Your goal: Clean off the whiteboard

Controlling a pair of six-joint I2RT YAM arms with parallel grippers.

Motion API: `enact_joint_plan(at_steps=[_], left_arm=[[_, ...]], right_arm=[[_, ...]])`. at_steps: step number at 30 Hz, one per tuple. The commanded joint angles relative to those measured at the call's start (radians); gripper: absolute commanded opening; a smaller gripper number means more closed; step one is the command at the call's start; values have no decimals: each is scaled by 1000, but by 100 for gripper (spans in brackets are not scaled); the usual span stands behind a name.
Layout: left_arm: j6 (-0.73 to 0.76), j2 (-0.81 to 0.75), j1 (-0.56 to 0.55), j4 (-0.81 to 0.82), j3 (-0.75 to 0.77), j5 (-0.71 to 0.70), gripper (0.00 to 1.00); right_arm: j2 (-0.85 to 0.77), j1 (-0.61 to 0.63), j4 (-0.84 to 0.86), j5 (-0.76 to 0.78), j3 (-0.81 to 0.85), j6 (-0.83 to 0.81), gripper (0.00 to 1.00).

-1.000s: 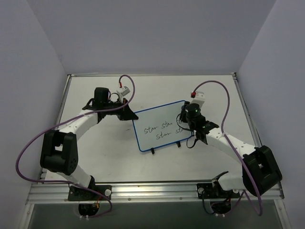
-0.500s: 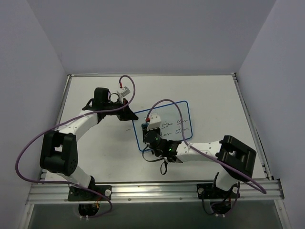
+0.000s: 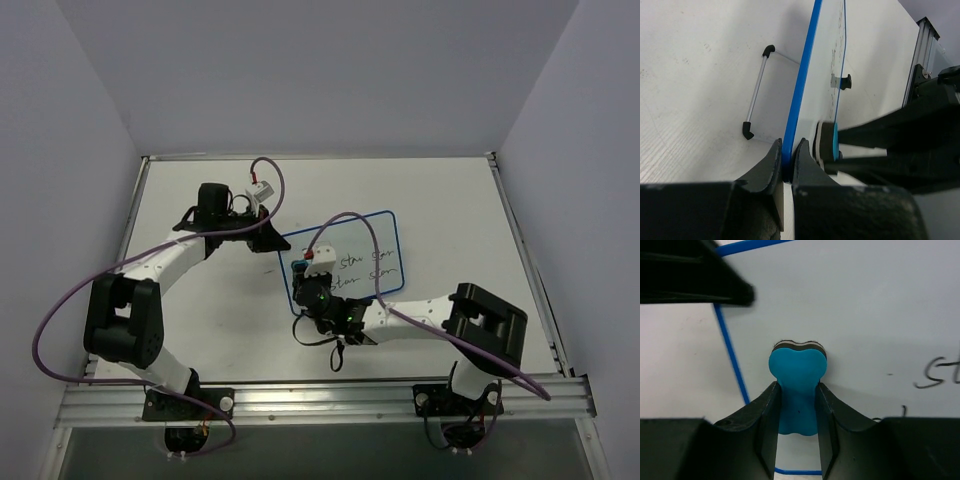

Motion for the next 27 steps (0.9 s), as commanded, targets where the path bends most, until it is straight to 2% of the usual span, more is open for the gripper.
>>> enact_joint_plan(at_steps=[1,5,10,14,17,27], left_arm=[[212,-11,5,77,-8,-249,2],[220,-17,5,73,-9,-257,2],[232,-16,7,59,-3,-266,2],[234,-28,16,62,-8,-272,2],[232,-28,19,65,-12,-274,2],[237,-17,18,62,-17,-280,2]], right_arm=[[-83,-149,-53,48,-130,78,0],[-200,-245,-53,17,-275,124,0],[-296,-359,-67,-30,-375,175,0],[-351,-512,-43,-182,-448,195,0],[-365,-597,-40,-234,-460,190,0],[-377,-637,-105,-289,-296,117,0]])
